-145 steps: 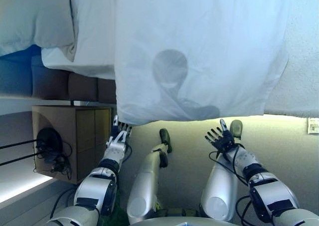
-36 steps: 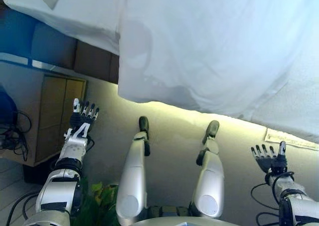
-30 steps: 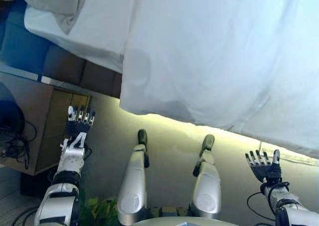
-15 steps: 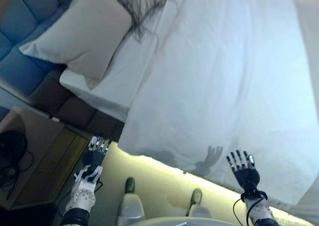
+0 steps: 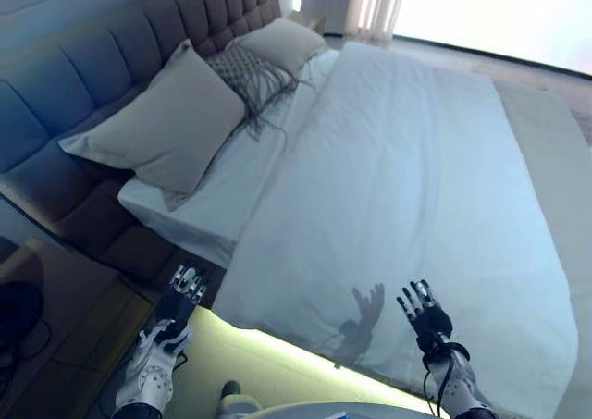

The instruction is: Make the bed neatly

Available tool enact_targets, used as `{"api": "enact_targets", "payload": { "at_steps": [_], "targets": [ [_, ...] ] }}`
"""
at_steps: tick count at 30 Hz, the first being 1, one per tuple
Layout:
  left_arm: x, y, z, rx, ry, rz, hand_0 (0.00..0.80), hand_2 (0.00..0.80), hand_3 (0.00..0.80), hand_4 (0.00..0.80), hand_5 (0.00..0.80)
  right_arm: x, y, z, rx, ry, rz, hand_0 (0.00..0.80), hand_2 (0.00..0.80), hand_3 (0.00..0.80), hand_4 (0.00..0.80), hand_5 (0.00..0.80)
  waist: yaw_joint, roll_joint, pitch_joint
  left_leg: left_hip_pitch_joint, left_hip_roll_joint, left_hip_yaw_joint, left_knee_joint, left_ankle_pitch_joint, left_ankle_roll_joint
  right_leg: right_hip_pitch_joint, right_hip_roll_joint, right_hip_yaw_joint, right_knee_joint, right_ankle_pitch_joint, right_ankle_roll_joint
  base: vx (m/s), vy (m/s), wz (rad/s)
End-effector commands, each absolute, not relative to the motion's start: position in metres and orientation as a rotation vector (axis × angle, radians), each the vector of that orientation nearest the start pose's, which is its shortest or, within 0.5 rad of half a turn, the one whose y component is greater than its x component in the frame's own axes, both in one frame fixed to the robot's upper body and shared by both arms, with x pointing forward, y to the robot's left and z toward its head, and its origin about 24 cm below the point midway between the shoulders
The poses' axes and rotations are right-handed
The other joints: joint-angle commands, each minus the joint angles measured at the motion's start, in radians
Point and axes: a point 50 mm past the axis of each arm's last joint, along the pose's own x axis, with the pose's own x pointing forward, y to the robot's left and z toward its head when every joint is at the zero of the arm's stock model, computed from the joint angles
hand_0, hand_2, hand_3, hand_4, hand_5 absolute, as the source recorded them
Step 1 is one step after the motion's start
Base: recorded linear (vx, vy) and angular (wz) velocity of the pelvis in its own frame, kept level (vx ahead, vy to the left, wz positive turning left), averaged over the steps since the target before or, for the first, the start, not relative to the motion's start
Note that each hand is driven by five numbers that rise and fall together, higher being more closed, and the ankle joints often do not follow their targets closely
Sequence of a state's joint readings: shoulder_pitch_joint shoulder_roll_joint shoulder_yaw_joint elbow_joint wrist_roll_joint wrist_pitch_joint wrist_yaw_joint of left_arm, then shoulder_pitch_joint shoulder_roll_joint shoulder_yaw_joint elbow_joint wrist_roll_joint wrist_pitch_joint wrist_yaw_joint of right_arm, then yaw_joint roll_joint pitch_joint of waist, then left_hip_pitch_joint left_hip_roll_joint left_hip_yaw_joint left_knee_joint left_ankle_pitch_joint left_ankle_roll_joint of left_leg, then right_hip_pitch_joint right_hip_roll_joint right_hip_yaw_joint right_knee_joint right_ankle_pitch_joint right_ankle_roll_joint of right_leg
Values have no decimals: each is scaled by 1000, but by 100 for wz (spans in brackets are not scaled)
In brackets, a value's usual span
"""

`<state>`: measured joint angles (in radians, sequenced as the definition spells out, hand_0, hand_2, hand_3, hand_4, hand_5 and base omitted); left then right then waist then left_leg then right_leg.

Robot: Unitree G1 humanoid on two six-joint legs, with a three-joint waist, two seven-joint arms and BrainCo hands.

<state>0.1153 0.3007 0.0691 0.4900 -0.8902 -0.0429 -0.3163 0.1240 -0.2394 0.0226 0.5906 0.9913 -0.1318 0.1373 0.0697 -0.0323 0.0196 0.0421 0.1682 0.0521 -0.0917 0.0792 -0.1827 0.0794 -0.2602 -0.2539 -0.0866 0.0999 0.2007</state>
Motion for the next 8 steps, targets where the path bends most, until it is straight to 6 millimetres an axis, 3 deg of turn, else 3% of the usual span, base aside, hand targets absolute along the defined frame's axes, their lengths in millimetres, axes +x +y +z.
{"api": "enact_targets", "payload": {
  "at_steps": [1, 8],
  "targets": [
    [210, 250, -37, -682, 216, 59, 0, 0, 0, 0, 0, 191, -234, -65, 706, 306, -302, 0, 0, 0, 0, 0, 15, 6, -19, -21, -3, -9, 60, 3, 62, -8, -50, 21, 93, 2, 26, 0, 0, 0],
    [208, 253, -35, -673, 207, 66, 0, 0, 0, 0, 0, 189, -236, -65, 698, 309, -267, 0, 0, 0, 0, 0, 11, 2, -24, -24, 0, -11, 80, -5, 63, -12, -42, 33, 94, -3, 19, 0, 0, 0]
  ]
}}
